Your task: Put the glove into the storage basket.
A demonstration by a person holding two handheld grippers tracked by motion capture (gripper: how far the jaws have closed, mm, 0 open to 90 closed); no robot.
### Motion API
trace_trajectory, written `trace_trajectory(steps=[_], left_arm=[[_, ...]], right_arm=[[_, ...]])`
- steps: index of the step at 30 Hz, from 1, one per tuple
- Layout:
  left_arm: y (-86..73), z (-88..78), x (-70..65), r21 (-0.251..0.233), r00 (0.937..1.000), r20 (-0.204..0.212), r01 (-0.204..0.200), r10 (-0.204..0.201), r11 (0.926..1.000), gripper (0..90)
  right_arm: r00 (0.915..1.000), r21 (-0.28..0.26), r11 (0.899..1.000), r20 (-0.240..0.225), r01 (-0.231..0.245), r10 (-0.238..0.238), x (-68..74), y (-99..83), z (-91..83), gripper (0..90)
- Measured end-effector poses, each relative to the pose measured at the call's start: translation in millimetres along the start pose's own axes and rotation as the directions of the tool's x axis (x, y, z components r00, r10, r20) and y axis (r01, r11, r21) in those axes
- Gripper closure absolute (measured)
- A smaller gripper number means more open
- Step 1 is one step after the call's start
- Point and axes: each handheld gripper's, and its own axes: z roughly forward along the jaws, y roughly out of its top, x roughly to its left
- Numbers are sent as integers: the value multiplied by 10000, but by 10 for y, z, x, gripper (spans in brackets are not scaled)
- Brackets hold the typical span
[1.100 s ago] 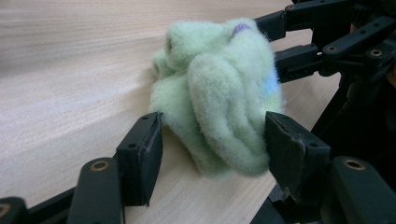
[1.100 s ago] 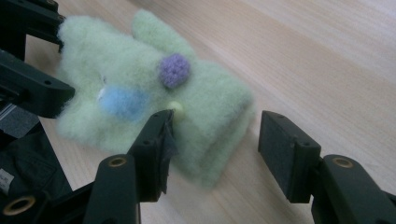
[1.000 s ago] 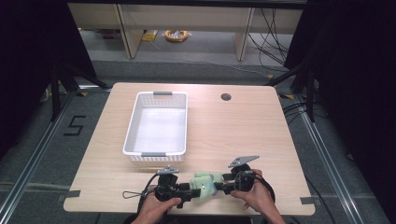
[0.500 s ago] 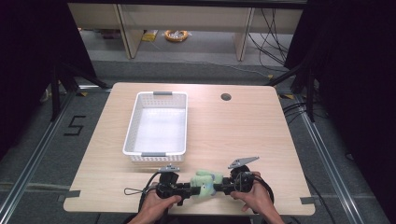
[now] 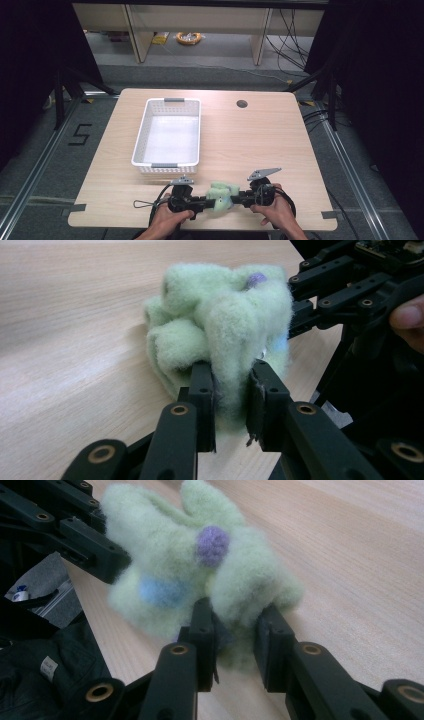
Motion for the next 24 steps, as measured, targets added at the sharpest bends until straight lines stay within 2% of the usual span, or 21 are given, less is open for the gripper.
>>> trace_trajectory(steps=[1, 6, 9, 11, 12, 13, 16, 18, 20, 21, 22, 23, 24], left_arm=[[-2, -4, -5, 13, 10000, 3, -36, 36, 10000, 744], [8, -45, -16, -31, 9999, 58, -81, 81, 10000, 745], [36, -91, -35, -137, 9998, 191, -85, 88, 9999, 746], [52, -117, -47, -210, 9995, 233, -197, 202, 9996, 746], [58, -136, -59, -274, 9995, 265, -182, 189, 9995, 746], [61, -146, -60, -299, 9993, 270, -239, 248, 9993, 745], [66, -192, -61, -275, 9992, 294, -277, 286, 9992, 745], [81, -213, -60, -308, 9990, 335, -286, 296, 9991, 744], [98, -230, -55, -323, 9989, 334, -306, 317, 9990, 745], [111, -239, -57, -349, 9990, 335, -270, 282, 9990, 745], [126, -245, -59, -422, 9991, 360, -230, 245, 9988, 745], [144, -259, -55, -417, 9989, 378, -246, 262, 9988, 745], [156, -268, -55, -438, 9989, 396, -246, 263, 9987, 745]], right_arm=[[9999, 58, 9999, -145, 90, -89, -5, 4, -9, 734], [9996, -57, 9997, -93, 255, -255, 18, 29, -42, 739], [9995, -220, 9997, -286, 120, -126, 57, 47, -72, 740], [9995, -293, 9992, -144, 271, -276, 68, 64, -98, 740], [9991, -323, 9991, -326, 277, -287, 72, 71, -101, 740], [9994, -348, 9989, -173, 307, -313, 89, 81, -117, 740], [9996, -312, 9993, -215, 198, -205, 155, 102, -139, 741], [9990, -347, 9985, -103, 428, -432, 162, 116, -146, 740], [9983, -371, 9982, -311, 473, -485, 170, 134, -142, 741], [9989, -396, 9982, -87, 451, -455, 180, 149, -152, 741], [9992, -391, 9990, -337, 211, -224, 197, 159, -154, 741], [9980, -449, 9973, -233, 583, -594, 170, 184, -162, 741], [9977, -474, 9969, -247, 626, -638, 169, 205, -175, 741]])
